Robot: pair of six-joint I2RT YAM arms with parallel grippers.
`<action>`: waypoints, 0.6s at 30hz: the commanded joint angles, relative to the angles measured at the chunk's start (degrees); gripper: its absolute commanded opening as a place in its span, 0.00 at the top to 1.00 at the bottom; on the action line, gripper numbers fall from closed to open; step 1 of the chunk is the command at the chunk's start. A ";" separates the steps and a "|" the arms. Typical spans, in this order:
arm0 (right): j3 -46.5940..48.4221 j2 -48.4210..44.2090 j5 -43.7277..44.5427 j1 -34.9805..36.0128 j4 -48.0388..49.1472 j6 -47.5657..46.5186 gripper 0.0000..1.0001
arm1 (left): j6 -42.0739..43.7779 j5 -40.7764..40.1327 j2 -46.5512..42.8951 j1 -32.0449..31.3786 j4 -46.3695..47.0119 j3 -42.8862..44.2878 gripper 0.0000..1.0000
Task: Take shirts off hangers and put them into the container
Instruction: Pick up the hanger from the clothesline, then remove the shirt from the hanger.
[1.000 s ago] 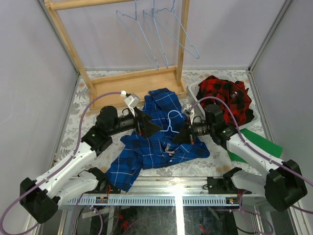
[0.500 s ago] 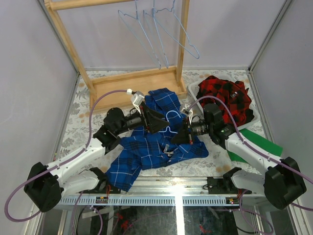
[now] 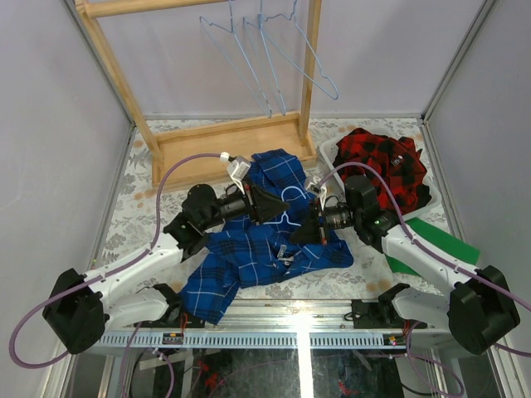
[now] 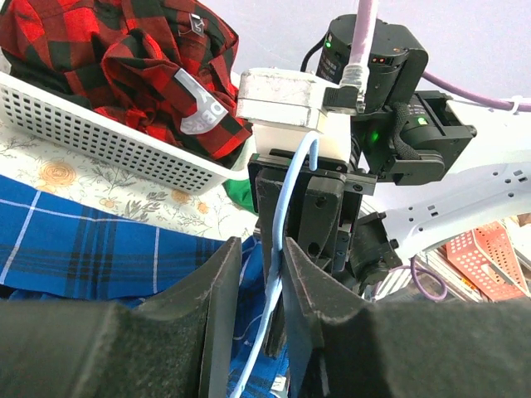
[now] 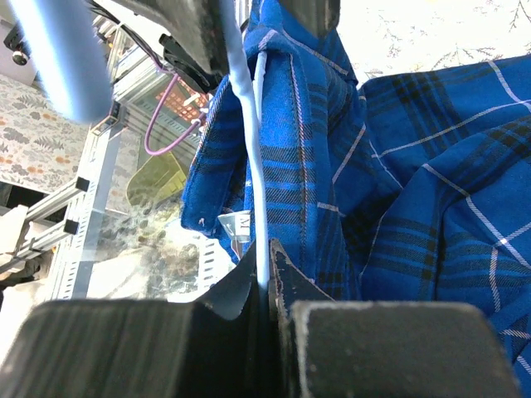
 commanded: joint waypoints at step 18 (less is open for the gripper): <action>4.38 -7.05 13.63 0.74 -1.44 0.94 0.44 | 2.72 -10.64 -6.48 -0.57 -8.28 0.10 1.00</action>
